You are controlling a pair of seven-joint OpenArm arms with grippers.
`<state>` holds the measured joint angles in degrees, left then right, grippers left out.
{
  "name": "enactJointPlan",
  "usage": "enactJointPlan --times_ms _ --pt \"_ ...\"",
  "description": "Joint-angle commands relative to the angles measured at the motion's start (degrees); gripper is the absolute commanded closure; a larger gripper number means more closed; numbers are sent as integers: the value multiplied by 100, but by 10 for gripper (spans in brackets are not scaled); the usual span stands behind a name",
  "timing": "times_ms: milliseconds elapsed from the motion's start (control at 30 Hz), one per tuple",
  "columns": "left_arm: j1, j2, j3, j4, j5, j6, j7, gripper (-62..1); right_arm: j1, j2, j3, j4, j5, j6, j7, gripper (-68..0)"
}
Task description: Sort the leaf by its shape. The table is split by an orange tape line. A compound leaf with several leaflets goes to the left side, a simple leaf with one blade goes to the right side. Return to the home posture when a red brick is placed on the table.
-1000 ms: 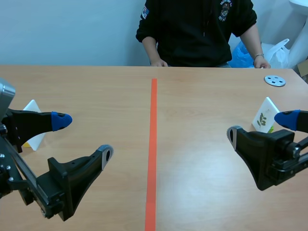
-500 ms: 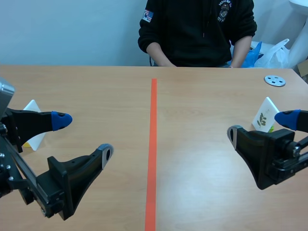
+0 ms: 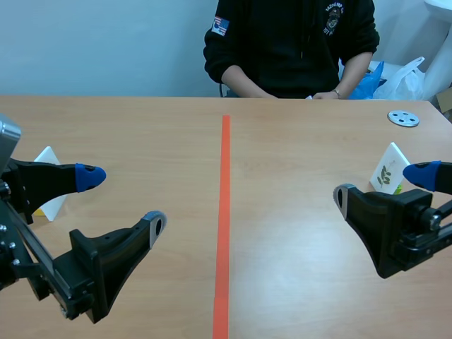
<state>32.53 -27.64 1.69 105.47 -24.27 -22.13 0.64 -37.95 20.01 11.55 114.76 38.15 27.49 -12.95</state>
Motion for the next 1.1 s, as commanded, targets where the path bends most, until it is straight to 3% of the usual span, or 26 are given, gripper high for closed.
enactJointPlan --times_ms 0,1067 --pt "-17 -2 -28 24 -52 -11 -76 -623 68 63 59 4 66 -2 83 -679" --pt "-15 -2 -28 24 -48 -9 -72 -623 66 63 50 4 66 -2 229 -679"
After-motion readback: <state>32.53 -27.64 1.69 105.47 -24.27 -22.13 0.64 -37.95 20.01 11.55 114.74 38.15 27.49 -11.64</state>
